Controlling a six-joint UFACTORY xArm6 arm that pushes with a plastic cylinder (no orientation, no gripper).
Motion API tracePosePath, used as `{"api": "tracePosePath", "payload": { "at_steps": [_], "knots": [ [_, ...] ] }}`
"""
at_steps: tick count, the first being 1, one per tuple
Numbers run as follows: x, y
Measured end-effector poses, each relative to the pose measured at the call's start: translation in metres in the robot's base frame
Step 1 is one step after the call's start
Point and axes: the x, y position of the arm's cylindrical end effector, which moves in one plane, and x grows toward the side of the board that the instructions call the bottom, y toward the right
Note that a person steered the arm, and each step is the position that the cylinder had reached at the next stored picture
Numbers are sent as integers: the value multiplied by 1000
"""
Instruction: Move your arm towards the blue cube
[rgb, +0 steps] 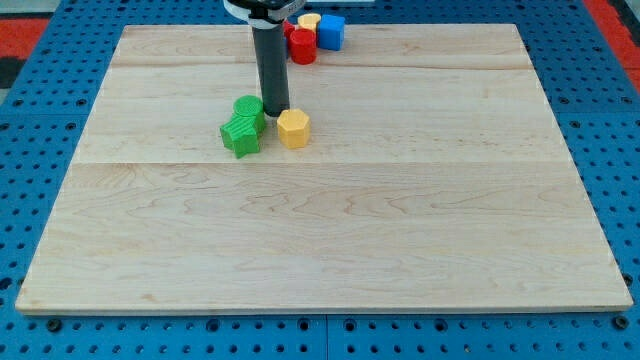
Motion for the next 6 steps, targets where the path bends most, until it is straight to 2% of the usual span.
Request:
{"api": "tracePosePath", "payload": {
  "at_steps": [1,2,3,4,5,6],
  "knots": [
    [0,1],
    [-14,46],
    [-60,113],
    [-123,147],
    [-165,137],
    [-166,134]
  ]
}}
